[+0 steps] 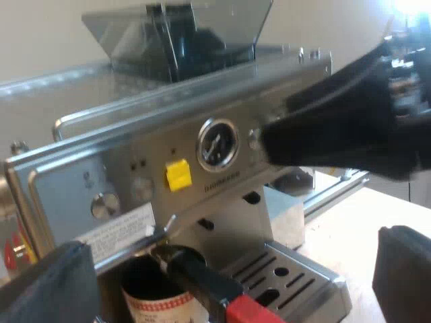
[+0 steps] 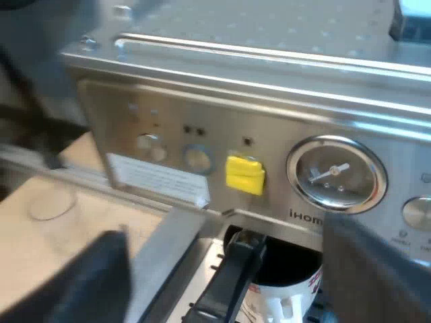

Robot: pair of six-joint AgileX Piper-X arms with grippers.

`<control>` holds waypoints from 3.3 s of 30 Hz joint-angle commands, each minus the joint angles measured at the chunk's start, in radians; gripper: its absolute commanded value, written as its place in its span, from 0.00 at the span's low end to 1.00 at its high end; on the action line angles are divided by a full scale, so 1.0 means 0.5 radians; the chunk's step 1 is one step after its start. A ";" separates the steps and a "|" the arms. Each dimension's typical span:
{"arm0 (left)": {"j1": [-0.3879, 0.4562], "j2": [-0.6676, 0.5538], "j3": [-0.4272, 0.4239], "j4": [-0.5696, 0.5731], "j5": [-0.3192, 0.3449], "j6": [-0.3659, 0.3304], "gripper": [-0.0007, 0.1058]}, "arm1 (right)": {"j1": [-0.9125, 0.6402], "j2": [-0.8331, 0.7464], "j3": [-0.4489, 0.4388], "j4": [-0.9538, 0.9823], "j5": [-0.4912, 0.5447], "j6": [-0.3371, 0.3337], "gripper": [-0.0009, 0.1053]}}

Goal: Place mug into machine

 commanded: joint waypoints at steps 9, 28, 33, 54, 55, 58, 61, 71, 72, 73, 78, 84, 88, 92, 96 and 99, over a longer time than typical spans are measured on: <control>0.105 0.691 -0.623 0.159 -0.143 -0.252 0.80 | -0.203 -0.512 -0.041 0.598 -0.248 -0.213 0.64; 0.988 1.100 -1.028 0.489 -0.231 -0.158 0.80 | -2.130 -0.936 0.013 1.209 -1.432 -0.201 0.64; 0.989 1.032 -1.028 0.611 -0.317 -0.092 0.80 | -2.371 -1.075 0.095 1.242 -1.463 -0.302 0.64; 0.829 -0.253 -0.425 1.043 -0.501 -0.026 0.80 | -2.417 -2.443 0.597 1.374 -1.405 -0.348 0.64; 0.829 -0.317 -0.406 1.063 -0.501 -0.026 0.80 | -2.417 -2.504 0.617 1.374 -1.405 -0.348 0.64; 0.829 -0.492 -0.382 1.193 -0.501 -0.026 0.80 | -2.417 -2.577 0.636 1.393 -1.405 -0.348 0.64; 0.829 -0.615 -0.383 1.302 -0.501 -0.026 0.80 | -2.409 -2.559 0.653 1.395 -1.413 -0.348 0.64; 0.835 -0.630 -0.291 1.267 -0.494 -0.047 0.80 | -2.409 -2.564 0.745 1.400 -1.453 -0.332 0.64; 0.835 -0.630 -0.266 1.223 -0.487 -0.048 0.80 | -2.409 -2.564 0.752 1.400 -1.452 -0.332 0.64; 0.835 -0.630 -0.236 1.175 -0.486 -0.048 0.80 | -2.409 -2.564 0.781 1.400 -1.458 -0.332 0.64; 0.835 -0.630 -0.108 1.095 -0.471 -0.088 0.80 | -2.409 -2.560 0.870 1.405 -1.517 -0.332 0.64; 0.835 -0.626 0.029 1.086 -0.335 -0.140 0.80 | -2.409 -2.560 1.006 1.493 -1.541 -0.332 0.64; 0.835 -0.626 0.028 1.086 -0.335 -0.131 0.80 | -2.409 -2.560 1.058 1.570 -1.541 -0.332 0.64; 0.835 -0.626 0.028 1.086 -0.335 -0.131 0.80 | -2.409 -2.560 1.061 1.558 -1.541 -0.335 0.64; 0.835 -0.626 0.028 1.086 -0.335 -0.131 0.80 | -2.409 -2.560 1.061 1.558 -1.536 -0.335 0.64; 0.835 -0.626 0.035 1.076 -0.335 -0.131 0.80 | -2.409 -2.560 1.061 1.558 -1.534 -0.335 0.64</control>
